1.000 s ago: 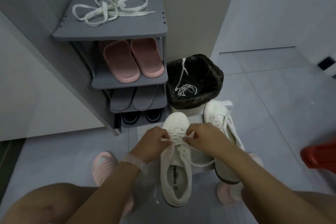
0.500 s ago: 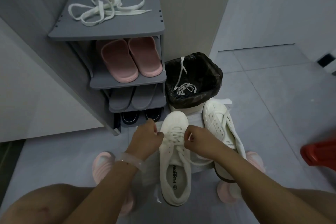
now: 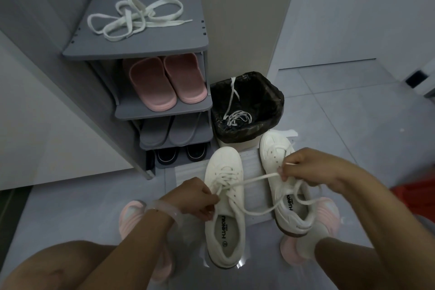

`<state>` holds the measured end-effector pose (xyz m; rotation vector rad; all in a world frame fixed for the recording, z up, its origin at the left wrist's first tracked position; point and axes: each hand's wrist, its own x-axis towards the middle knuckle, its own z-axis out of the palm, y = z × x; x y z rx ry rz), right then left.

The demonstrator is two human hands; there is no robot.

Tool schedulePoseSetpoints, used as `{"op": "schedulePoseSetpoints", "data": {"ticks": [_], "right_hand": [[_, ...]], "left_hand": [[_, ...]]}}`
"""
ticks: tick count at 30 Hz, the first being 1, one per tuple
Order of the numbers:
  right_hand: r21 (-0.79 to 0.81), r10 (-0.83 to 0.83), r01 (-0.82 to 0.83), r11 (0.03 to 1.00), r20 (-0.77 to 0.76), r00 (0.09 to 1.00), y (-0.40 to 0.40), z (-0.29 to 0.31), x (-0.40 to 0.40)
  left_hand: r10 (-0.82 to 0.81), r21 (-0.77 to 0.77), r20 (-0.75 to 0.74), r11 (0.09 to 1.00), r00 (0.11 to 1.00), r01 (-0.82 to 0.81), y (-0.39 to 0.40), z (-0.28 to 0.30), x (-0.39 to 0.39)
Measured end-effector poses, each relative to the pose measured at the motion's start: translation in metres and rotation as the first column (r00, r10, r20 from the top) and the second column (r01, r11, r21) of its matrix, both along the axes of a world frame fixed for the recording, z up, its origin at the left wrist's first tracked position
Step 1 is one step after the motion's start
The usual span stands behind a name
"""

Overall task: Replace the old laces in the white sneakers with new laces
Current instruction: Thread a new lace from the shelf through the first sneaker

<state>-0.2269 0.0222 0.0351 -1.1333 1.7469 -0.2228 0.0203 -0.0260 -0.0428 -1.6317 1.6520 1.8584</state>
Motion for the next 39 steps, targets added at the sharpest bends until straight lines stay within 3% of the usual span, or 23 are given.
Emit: {"op": "schedulePoseSetpoints", "data": {"ticks": [7,9,10,13,15,17,19,21,23,25,29,34,37,39], "right_hand": [[0.040,-0.084,0.081,0.996,0.062,0.995,0.021,0.015,-0.037],[-0.001,-0.145,0.146,0.989,0.065,0.987,0.020,0.011,-0.035],[-0.033,-0.177,0.180,0.983,0.066,0.982,0.018,0.009,-0.033],[-0.110,-0.250,0.262,0.959,0.113,0.962,0.010,0.001,-0.026],[-0.170,-0.290,0.309,0.936,0.124,0.949,0.005,-0.007,-0.019],[-0.230,-0.318,0.336,0.913,0.113,0.941,0.001,-0.013,-0.013],[-0.266,-0.345,0.363,0.893,0.114,0.932,-0.001,-0.016,-0.010],[-0.310,-0.379,0.393,0.865,0.109,0.919,-0.002,-0.020,-0.010],[-0.385,-0.366,0.339,0.858,0.003,0.930,-0.004,-0.024,-0.011],[-0.412,-0.308,0.223,0.884,-0.154,0.939,-0.006,-0.029,-0.009],[-0.385,-0.229,0.103,0.917,-0.297,0.927,-0.007,-0.041,0.004],[-0.296,0.061,-0.096,0.950,-0.124,0.990,0.004,-0.053,0.036],[-0.244,0.252,-0.273,0.930,-0.114,0.961,0.012,-0.068,0.052],[-0.247,0.259,-0.275,0.929,-0.095,0.961,0.014,-0.074,0.055]], "left_hand": [[-0.014,0.020,0.001,1.000,1.000,0.014,0.000,0.001,-0.001],[-0.076,-0.065,0.026,0.995,0.997,0.078,0.001,0.002,-0.003],[-0.122,-0.182,0.054,0.975,0.991,0.130,0.002,0.003,-0.005],[-0.338,-0.558,0.121,0.754,0.933,0.346,0.004,0.004,-0.012],[-0.502,-0.643,0.201,0.581,0.841,0.500,0.008,0.000,-0.019],[-0.556,-0.676,0.310,0.441,0.771,0.590,0.013,-0.006,-0.024],[-0.543,-0.721,0.322,0.390,0.775,0.573,0.015,-0.011,-0.027],[-0.487,-0.755,0.300,0.404,0.820,0.516,0.015,-0.013,-0.027],[-0.432,-0.764,0.273,0.445,0.859,0.467,0.014,-0.012,-0.025],[-0.447,-0.775,0.257,0.434,0.857,0.459,0.013,-0.011,-0.023],[-0.507,-0.778,0.215,0.428,0.835,0.460,0.014,-0.010,-0.020],[-0.406,-0.745,0.166,0.546,0.898,0.384,0.011,-0.009,-0.018],[-0.368,-0.762,0.191,0.529,0.910,0.374,0.012,-0.009,-0.017],[-0.366,-0.776,0.198,0.508,0.909,0.373,0.014,-0.010,-0.017]]}}
